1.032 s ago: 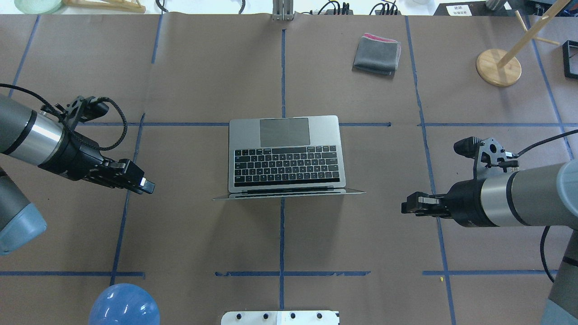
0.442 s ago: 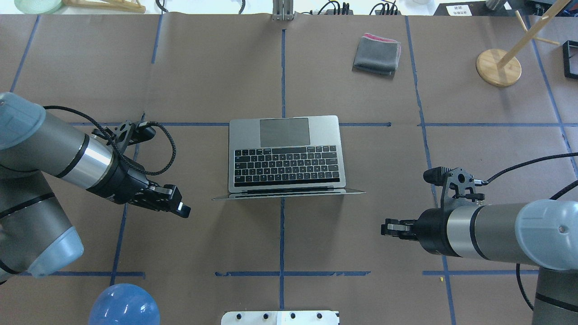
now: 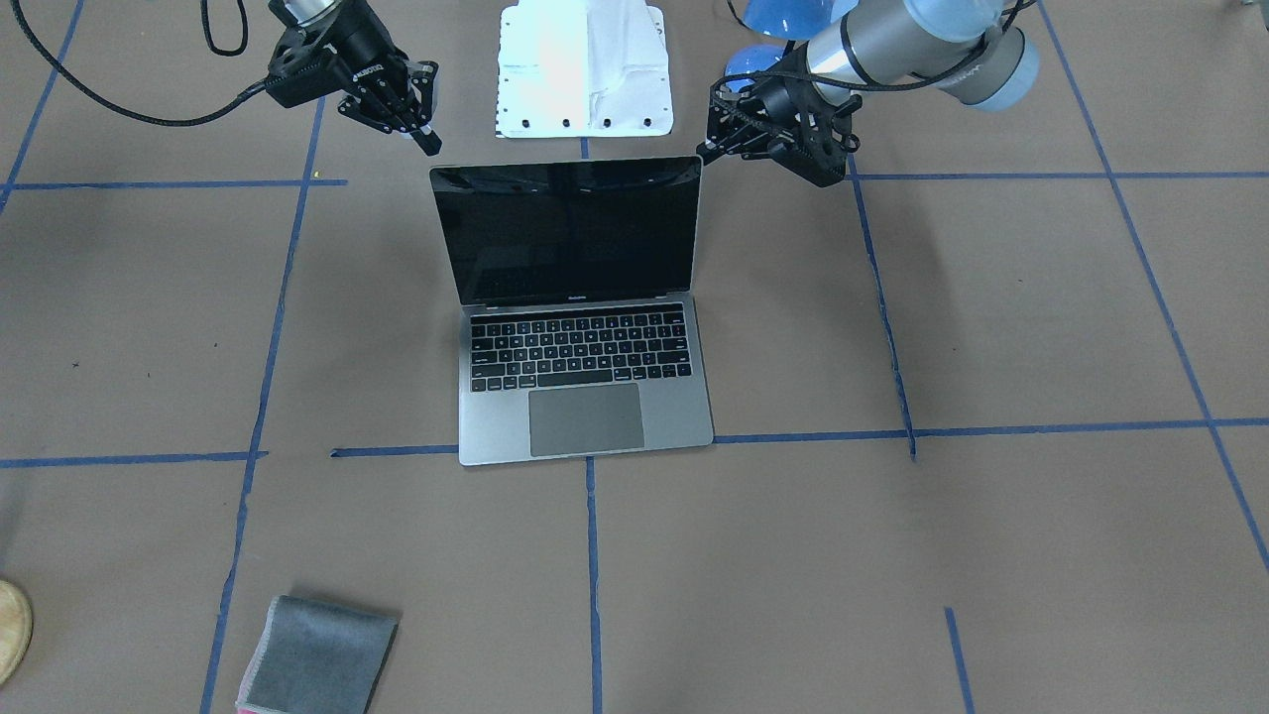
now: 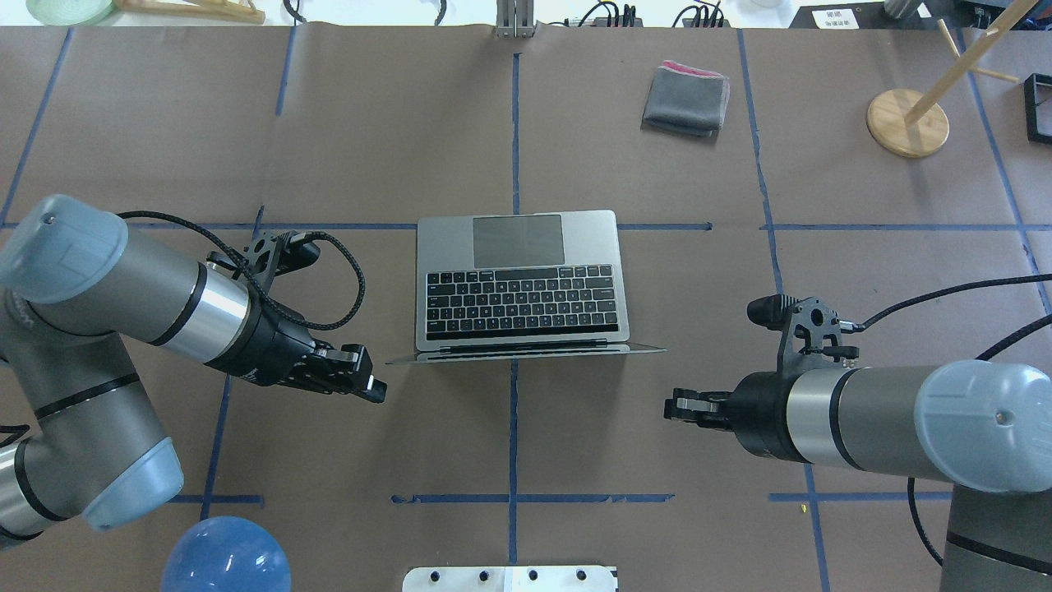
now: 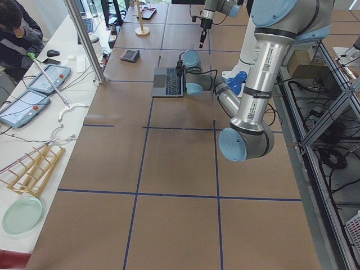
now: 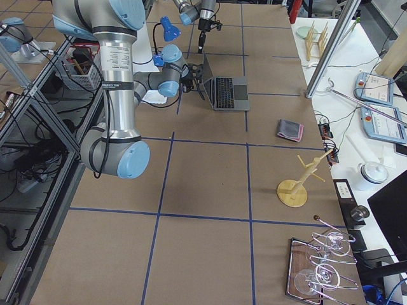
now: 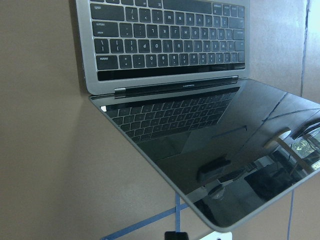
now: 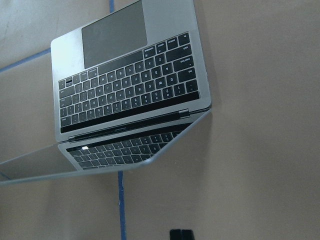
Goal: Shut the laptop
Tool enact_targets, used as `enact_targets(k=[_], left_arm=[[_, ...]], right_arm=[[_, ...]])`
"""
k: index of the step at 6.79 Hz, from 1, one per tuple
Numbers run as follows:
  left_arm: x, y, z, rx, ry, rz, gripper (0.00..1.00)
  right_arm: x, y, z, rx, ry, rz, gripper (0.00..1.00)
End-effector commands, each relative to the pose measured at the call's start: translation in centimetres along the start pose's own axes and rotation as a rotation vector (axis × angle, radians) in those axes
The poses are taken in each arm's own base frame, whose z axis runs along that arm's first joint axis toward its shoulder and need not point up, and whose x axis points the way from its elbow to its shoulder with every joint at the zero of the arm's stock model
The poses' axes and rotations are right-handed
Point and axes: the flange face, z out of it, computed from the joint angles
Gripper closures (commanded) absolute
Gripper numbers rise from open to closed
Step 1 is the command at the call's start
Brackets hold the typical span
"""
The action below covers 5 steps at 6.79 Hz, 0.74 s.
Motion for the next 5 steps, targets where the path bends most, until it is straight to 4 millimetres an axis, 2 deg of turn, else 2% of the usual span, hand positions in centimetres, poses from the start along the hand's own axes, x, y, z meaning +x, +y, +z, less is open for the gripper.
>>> enact_targets(k=[1, 5], left_arm=[[0.8, 0.1, -0.1, 0.012, 0.012, -0.011, 0.97], [1.3, 0.3, -0.4, 0.013, 0.020, -0.004, 0.98]], right_arm=[[-0.8, -0.1, 0.1, 0.014, -0.012, 0.007, 1.00], [-0.6, -1.5, 0.0, 0.044, -0.008, 0.017, 1.00]])
